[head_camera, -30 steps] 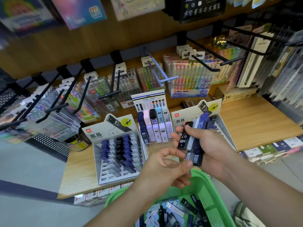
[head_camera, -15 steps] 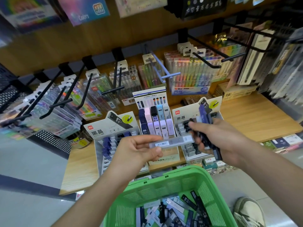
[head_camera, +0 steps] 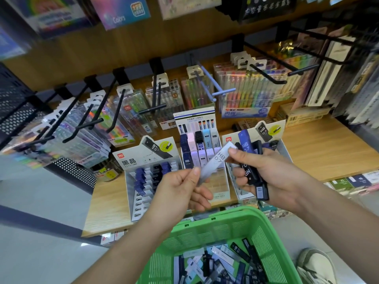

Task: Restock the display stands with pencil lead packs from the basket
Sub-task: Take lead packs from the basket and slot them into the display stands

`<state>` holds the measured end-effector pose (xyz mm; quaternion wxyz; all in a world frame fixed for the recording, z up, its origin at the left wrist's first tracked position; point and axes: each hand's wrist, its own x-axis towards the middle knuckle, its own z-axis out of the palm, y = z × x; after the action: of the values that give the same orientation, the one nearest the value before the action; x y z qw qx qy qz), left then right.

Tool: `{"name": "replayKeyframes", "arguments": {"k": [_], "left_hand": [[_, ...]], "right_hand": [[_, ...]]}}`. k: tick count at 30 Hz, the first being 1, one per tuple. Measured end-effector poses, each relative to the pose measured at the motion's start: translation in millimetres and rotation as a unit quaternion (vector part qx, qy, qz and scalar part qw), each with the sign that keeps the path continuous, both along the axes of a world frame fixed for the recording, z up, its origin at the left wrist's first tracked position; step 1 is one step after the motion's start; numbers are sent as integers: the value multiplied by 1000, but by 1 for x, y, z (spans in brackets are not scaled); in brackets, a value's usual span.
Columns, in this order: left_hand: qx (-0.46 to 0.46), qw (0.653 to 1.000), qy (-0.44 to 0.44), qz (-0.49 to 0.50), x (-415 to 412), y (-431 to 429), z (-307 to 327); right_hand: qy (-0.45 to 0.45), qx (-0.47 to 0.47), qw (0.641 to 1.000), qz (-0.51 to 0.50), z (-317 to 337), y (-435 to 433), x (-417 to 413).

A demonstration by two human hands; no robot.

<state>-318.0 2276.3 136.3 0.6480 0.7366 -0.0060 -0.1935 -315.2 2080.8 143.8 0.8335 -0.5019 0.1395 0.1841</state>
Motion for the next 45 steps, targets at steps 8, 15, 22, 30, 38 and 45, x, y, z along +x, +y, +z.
{"name": "replayKeyframes", "arguments": {"k": [8, 15, 22, 30, 38, 45], "left_hand": [[31, 999, 15, -25, -7, 5, 0], [46, 997, -49, 34, 7, 45, 18], [293, 939, -153, 94, 35, 133, 20], [327, 931, -136, 86, 37, 178, -14], [406, 893, -173, 85, 44, 189, -41], [467, 855, -198, 106, 45, 191, -66]], "right_hand": [[-74, -158, 985, 19, -8, 33, 3], [-80, -205, 968, 119, -11, 61, 3], [68, -53, 996, 22, -15, 76, 13], [115, -8, 993, 35, -21, 96, 22], [85, -65, 993, 43, -19, 113, 20], [50, -107, 992, 45, -23, 117, 20]]}}
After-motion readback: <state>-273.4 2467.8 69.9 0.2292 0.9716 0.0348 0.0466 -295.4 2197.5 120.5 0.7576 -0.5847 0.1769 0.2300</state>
